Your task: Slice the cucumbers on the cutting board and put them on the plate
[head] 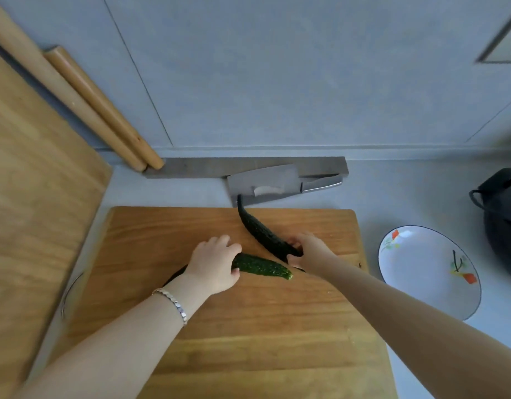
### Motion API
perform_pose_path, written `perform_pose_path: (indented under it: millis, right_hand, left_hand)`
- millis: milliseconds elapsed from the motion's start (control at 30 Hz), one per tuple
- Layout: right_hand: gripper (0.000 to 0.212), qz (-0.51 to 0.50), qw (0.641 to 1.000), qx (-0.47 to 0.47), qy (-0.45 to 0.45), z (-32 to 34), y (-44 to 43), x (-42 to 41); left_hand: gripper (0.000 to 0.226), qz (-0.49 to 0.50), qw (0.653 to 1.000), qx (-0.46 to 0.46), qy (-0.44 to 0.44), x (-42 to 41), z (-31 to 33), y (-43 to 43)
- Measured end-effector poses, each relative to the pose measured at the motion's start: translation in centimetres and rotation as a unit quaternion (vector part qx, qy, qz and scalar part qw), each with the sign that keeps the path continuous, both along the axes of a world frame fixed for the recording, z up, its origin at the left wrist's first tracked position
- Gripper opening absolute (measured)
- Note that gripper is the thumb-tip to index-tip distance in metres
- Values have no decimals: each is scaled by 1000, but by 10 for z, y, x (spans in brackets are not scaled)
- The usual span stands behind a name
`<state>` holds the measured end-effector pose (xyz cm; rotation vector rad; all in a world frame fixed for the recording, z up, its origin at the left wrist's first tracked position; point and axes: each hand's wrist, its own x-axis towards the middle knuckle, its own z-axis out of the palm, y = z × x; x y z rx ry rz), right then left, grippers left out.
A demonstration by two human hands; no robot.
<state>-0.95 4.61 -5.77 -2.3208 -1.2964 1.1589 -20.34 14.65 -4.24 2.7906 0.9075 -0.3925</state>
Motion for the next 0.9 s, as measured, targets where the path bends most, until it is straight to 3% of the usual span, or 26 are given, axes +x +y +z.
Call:
perform_pose_path:
  millis: [100, 200, 300, 400, 467, 633, 767, 900]
  right_hand:
    - [40, 37, 999, -15, -20, 6, 2, 4]
    - [30, 3, 999, 23, -25, 18, 18, 30]
    - [29, -5, 984, 62, -164, 21, 46, 79]
    - [36, 63, 947, -9, -315, 11, 76, 115]
    - [38, 128, 925, -40, -356, -2, 92, 122]
    - [36, 213, 891, -43, -399, -37, 118, 128]
    - [29, 213, 900, -34, -379, -33, 122, 130]
    - [22, 233, 892, -10, -386, -7, 100, 124]
  left_hand:
    - [32, -18, 997, -20, -72, 16, 10, 8]
    - [26, -32, 991, -32, -124, 42, 18, 22]
    - [23, -12, 988, -41, -148, 71, 21, 39]
    - [23, 8, 989, -38, -146, 95, 17, 53]
    - [24, 18, 989, -37, -142, 104, 13, 58]
    - [23, 20, 990, -48, -133, 112, -4, 68]
    - [23, 14, 984, -66, -162, 107, -6, 63]
    - [20, -83, 968, -112, -209, 100, -5, 35]
